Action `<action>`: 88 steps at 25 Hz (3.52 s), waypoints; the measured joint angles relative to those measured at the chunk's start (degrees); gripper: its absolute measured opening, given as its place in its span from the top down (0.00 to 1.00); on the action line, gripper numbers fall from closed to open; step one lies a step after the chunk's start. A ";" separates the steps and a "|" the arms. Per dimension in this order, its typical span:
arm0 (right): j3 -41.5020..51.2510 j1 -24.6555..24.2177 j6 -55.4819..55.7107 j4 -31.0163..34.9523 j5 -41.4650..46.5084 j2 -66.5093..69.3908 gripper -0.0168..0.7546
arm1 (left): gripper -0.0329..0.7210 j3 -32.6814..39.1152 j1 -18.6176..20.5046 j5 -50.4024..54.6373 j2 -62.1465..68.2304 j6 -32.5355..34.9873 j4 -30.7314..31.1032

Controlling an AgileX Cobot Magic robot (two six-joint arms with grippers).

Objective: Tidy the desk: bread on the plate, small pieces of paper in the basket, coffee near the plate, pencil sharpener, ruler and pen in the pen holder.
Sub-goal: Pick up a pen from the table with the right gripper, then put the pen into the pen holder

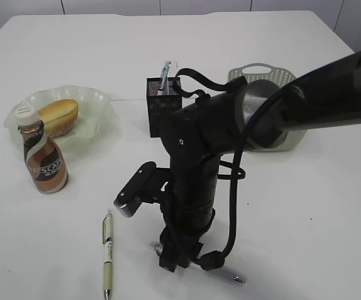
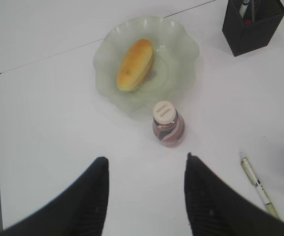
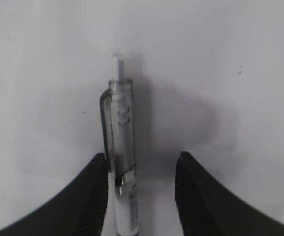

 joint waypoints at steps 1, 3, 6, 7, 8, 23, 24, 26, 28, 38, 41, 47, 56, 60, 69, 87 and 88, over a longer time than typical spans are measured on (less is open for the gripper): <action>0.00 0.00 0.11 0.00 -0.13 0.22 0.55 | 0.47 0.00 0.00 0.00 0.00 0.00 0.00; 0.00 -0.88 0.19 -0.03 -0.11 0.88 0.55 | 0.47 0.00 0.00 0.00 0.00 0.00 0.00; 0.00 -0.08 0.19 0.19 -0.23 0.88 0.55 | 0.47 0.00 0.00 0.00 0.00 0.00 0.00; 0.00 -0.03 0.23 0.35 -0.23 0.90 0.55 | 0.47 0.00 0.00 0.00 0.00 0.00 0.09; 0.00 -0.03 0.23 0.35 -0.23 1.00 0.55 | 0.47 0.00 0.00 0.00 0.00 0.00 0.09; -0.49 -0.03 1.12 -2.32 -0.39 1.77 0.77 | 0.47 0.00 0.00 0.00 0.00 0.00 1.26; -0.62 -0.03 1.71 -2.62 -0.17 2.03 0.78 | 0.47 0.00 0.00 0.00 0.00 0.00 1.26; -0.87 0.06 2.88 -3.15 0.20 2.32 0.78 | 0.47 0.00 0.00 0.00 0.00 0.00 1.26; -1.00 0.06 3.94 -3.28 0.31 2.43 0.78 | 0.47 0.00 0.00 0.00 0.00 0.00 1.29; -4.63 0.24 13.19 -5.71 3.33 3.80 0.86 | 0.47 0.00 0.00 0.00 0.00 0.00 1.38; -6.89 0.24 17.69 -5.85 6.01 4.61 0.86 | 0.47 0.00 0.00 0.00 0.00 0.00 1.38; -11.53 0.24 22.54 -6.31 12.01 5.63 0.86 | 0.47 0.00 0.00 0.00 0.00 0.00 1.28; -7.40 0.24 25.67 -4.97 1.99 -2.69 0.86 | 0.47 0.00 0.00 0.00 0.00 0.00 1.28; 3.55 0.24 25.67 -4.97 -9.76 -11.91 0.86 | 0.47 0.00 0.00 0.00 0.00 0.00 1.28; 21.52 0.24 25.67 -7.90 -39.60 -30.46 0.86 | 0.47 0.00 0.00 0.00 0.00 0.00 1.28; 15.56 -11.67 24.20 -11.34 -74.77 -24.19 0.88 | 0.47 0.00 0.00 0.00 0.22 -0.26 1.28; 13.86 -11.78 23.86 -11.34 -74.86 -22.86 0.88 | 0.47 0.00 0.00 0.00 0.49 -0.26 1.28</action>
